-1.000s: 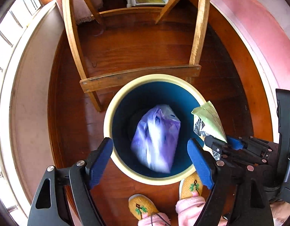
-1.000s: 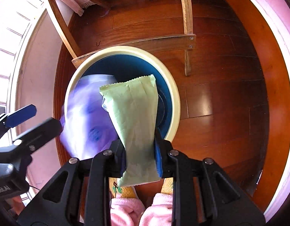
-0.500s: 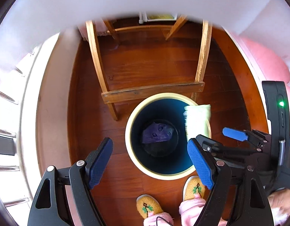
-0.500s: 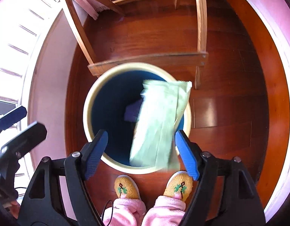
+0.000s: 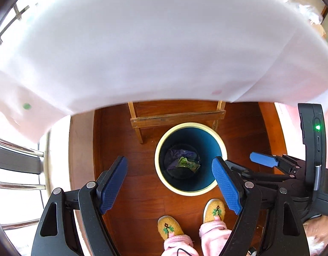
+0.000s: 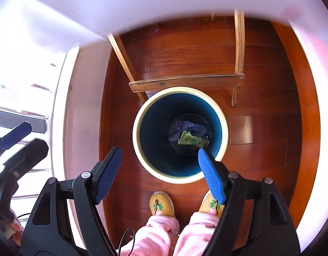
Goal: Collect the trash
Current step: 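Raise both tools back toward the table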
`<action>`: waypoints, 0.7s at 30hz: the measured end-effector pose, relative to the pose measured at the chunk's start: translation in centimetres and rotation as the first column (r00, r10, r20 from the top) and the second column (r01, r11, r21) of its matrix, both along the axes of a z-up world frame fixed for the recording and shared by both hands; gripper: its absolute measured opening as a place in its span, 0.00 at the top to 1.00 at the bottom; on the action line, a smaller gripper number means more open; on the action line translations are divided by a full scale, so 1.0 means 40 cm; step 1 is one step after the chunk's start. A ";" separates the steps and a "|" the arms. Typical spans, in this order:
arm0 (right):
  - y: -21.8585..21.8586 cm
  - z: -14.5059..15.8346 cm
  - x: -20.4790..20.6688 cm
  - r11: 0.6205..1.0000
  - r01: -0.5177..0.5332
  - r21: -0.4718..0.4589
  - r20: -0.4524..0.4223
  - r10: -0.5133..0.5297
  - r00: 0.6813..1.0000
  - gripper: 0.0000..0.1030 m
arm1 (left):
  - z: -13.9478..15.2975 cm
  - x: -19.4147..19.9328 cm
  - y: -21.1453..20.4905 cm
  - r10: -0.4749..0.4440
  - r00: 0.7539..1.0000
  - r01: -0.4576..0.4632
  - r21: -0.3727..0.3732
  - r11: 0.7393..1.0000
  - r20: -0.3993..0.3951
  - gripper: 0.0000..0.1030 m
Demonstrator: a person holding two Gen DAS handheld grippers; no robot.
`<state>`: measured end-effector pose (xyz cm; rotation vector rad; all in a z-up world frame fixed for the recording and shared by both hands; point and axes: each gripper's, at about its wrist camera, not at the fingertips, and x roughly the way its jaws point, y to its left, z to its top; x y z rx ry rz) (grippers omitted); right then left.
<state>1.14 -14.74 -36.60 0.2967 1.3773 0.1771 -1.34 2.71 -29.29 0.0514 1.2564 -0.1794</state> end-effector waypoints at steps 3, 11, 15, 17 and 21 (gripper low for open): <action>-0.010 0.101 -0.028 1.000 0.024 -0.007 0.001 -0.024 1.000 0.30 | 0.110 -0.007 0.002 -0.017 0.999 0.017 -0.009 1.000 0.032 0.20; -0.036 0.435 -0.111 0.995 0.096 -0.020 0.074 -0.095 0.993 0.30 | 0.450 -0.013 0.015 -0.075 0.985 0.088 -0.073 0.993 0.157 0.20; -0.040 0.601 -0.146 0.990 0.141 -0.014 0.125 -0.138 0.983 0.30 | 0.604 -0.020 0.009 -0.141 0.964 0.160 -0.067 0.985 0.225 0.20; -0.042 0.677 -0.161 0.986 0.164 -0.001 0.158 -0.162 0.974 0.30 | 0.676 -0.031 0.007 -0.173 0.948 0.196 -0.063 0.979 0.266 0.20; -0.055 0.829 -0.180 0.980 0.200 0.009 0.250 -0.196 0.948 0.30 | 0.819 -0.050 -0.005 -0.220 0.913 0.251 -0.047 0.967 0.343 0.20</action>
